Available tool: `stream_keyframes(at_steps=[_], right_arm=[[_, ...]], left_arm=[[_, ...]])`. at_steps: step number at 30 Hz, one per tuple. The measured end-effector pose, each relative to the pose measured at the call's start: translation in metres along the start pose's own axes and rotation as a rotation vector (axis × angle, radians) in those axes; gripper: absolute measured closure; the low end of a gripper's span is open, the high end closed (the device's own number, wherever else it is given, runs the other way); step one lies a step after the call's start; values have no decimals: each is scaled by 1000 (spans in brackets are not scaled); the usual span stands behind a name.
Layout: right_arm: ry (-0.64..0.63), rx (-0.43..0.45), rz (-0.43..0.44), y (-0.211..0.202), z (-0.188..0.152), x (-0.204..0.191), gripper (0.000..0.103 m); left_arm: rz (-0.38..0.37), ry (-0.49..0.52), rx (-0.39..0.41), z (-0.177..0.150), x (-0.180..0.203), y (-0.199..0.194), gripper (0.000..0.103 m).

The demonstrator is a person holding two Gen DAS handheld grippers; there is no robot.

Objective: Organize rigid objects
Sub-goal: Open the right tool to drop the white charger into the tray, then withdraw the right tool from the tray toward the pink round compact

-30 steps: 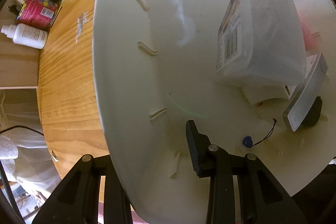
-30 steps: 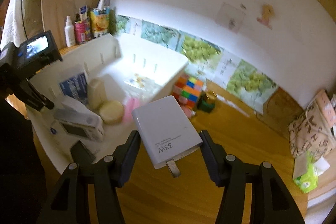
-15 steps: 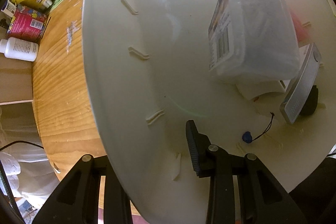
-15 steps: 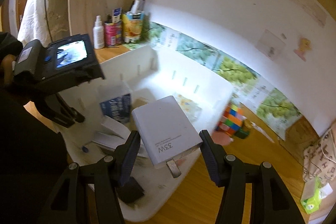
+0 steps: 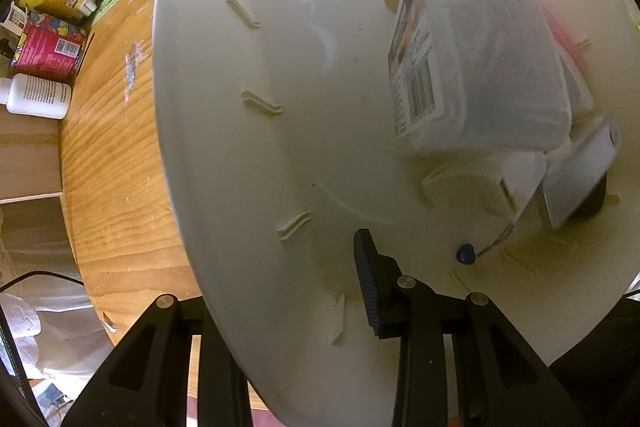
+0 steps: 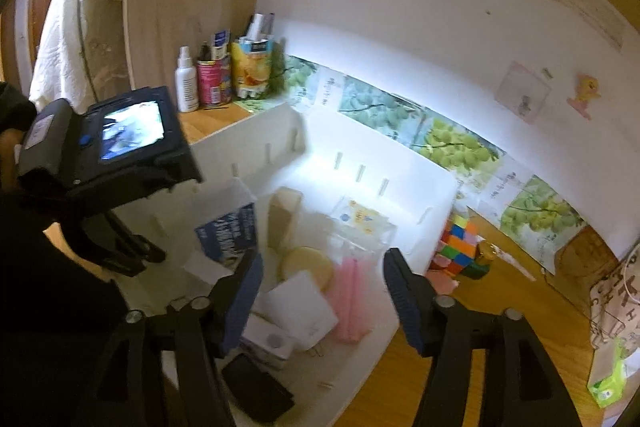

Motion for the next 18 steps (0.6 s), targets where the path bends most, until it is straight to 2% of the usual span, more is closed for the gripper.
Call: stream_keyframes(at_steps=[7, 18], right_arm=[[35, -32, -48, 8, -11, 35, 25], [45, -60, -63, 31, -35, 96, 23]], left_arm=[[-2, -39, 2, 0, -4, 2, 65], [-14, -119, 36, 0, -14, 4, 64]])
Point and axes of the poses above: each gripper's, at about its wrist camera, not at the fingertips, and y roughly the way its jaws point, x to its right, z to its top, the point moved 10 cm from there along y, roughly the way its jaws point, and after that the axes turned 8 degrees about -z, right-handed, at the moved point
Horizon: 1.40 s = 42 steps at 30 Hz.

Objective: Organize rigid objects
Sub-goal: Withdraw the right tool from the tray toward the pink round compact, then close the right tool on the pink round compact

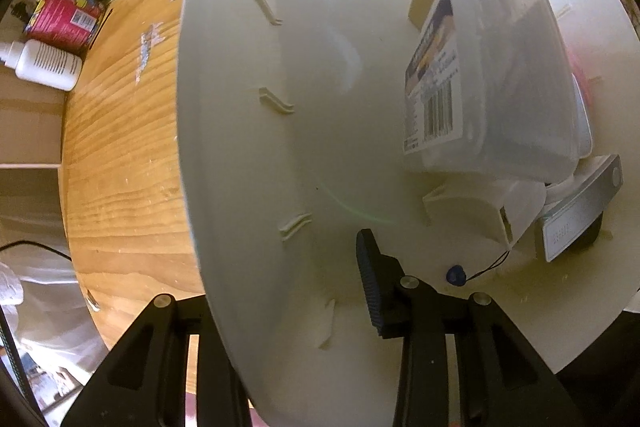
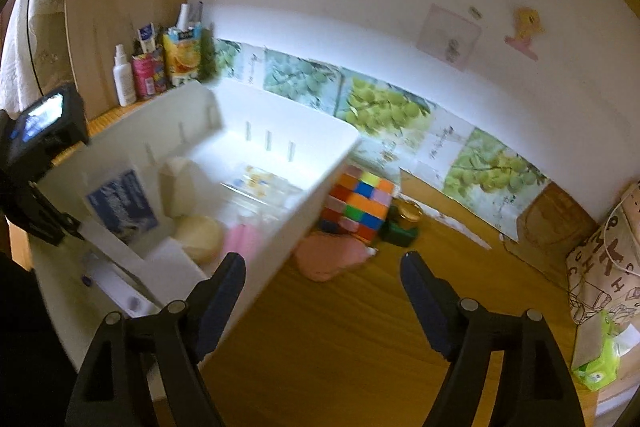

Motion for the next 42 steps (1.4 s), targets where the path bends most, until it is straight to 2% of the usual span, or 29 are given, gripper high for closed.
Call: stream_keyframes(at_steps=[7, 13, 23, 34, 38, 42], right_arm=[[-24, -7, 66, 33, -14, 11, 23], [-49, -17, 153, 61, -23, 4, 23], [-43, -34, 195, 103, -27, 2, 22], [-54, -71, 258, 120, -19, -14, 22], [-46, -65, 256, 119, -20, -13, 32], [-46, -85, 263, 117, -21, -13, 32]], left_arm=[[3, -42, 7, 0, -7, 1, 62], [21, -55, 13, 2, -7, 5, 59], [39, -78, 8, 2, -16, 6, 57], [62, -101, 4, 14, -15, 9, 57], [62, -98, 4, 14, -15, 9, 57], [66, -92, 4, 16, -16, 11, 57]])
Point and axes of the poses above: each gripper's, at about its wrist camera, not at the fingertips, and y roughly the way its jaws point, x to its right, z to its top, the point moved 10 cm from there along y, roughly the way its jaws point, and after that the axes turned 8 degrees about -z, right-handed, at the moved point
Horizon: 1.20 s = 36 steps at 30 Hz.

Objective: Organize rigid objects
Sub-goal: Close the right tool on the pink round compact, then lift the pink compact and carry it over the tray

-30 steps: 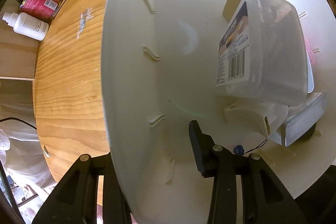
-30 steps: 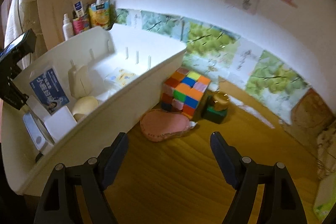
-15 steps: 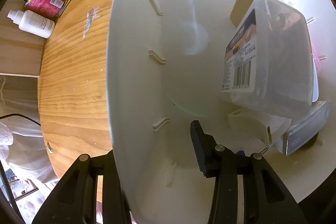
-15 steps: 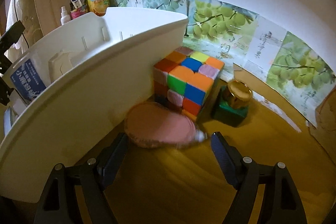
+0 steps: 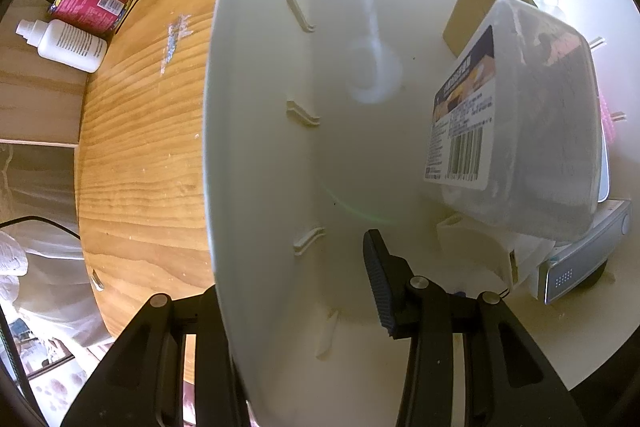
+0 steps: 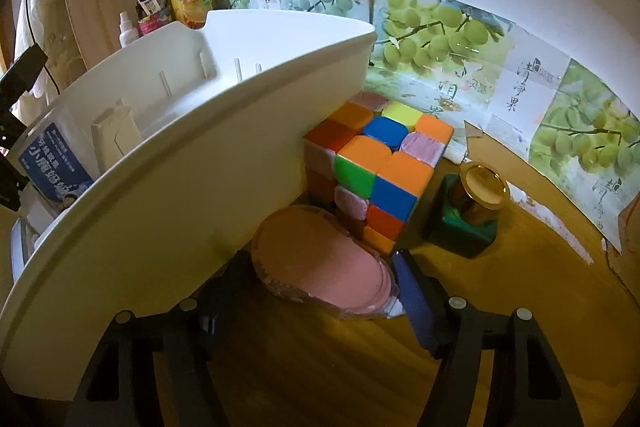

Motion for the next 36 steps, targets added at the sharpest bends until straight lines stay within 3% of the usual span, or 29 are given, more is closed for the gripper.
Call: stream_keyframes(at_steps=[9, 23, 36], right_arm=[[17, -1, -44, -20, 0, 13, 32], [3, 88, -69, -86, 28, 6, 32], [-153, 198, 88, -129, 64, -68, 32]], left_arm=[[5, 20, 9, -1, 0, 1, 57], [13, 44, 24, -3, 5, 0, 57], [17, 48, 34, -6, 9, -5, 57]])
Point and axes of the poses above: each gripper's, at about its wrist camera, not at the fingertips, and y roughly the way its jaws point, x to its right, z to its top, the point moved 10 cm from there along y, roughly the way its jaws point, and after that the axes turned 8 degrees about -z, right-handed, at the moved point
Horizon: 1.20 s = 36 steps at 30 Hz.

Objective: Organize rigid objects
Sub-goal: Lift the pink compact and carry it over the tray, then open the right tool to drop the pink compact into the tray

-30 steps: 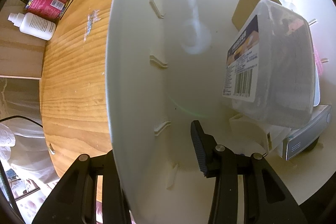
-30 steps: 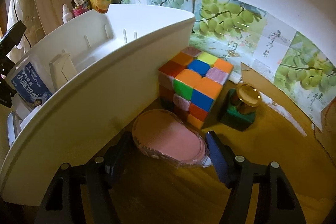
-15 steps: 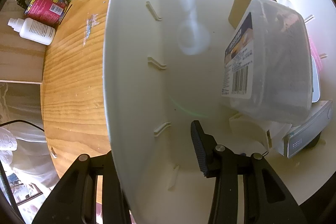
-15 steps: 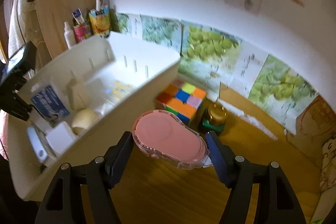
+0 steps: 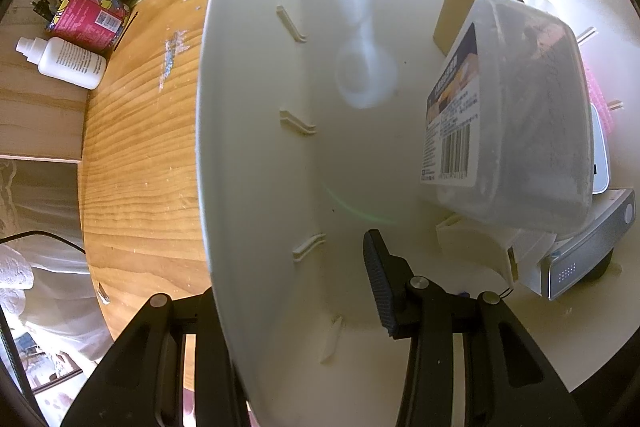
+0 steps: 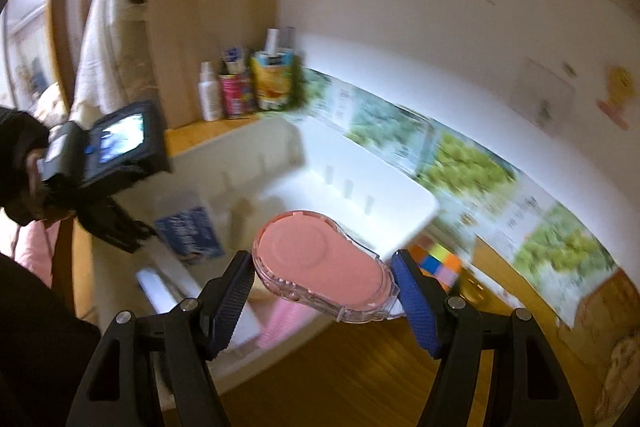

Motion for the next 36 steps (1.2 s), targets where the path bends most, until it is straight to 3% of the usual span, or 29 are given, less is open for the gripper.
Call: stream_keyframes(at_steps=[11, 17, 20, 29, 36], right_arm=[[-132, 15, 107, 2, 12, -57, 32], [-169, 14, 106, 2, 9, -67, 31], [-164, 15, 90, 2, 8, -64, 22], [-176, -19, 29, 3, -1, -36, 22], [-259, -51, -43, 1, -13, 0, 22]], left_arm=[[4, -3, 5, 0, 0, -3, 57], [2, -6, 9, 1, -1, -4, 57], [1, -8, 9, 2, -3, -5, 57], [-4, -14, 15, -1, -7, -5, 57], [-7, -19, 20, -2, -8, -5, 57]])
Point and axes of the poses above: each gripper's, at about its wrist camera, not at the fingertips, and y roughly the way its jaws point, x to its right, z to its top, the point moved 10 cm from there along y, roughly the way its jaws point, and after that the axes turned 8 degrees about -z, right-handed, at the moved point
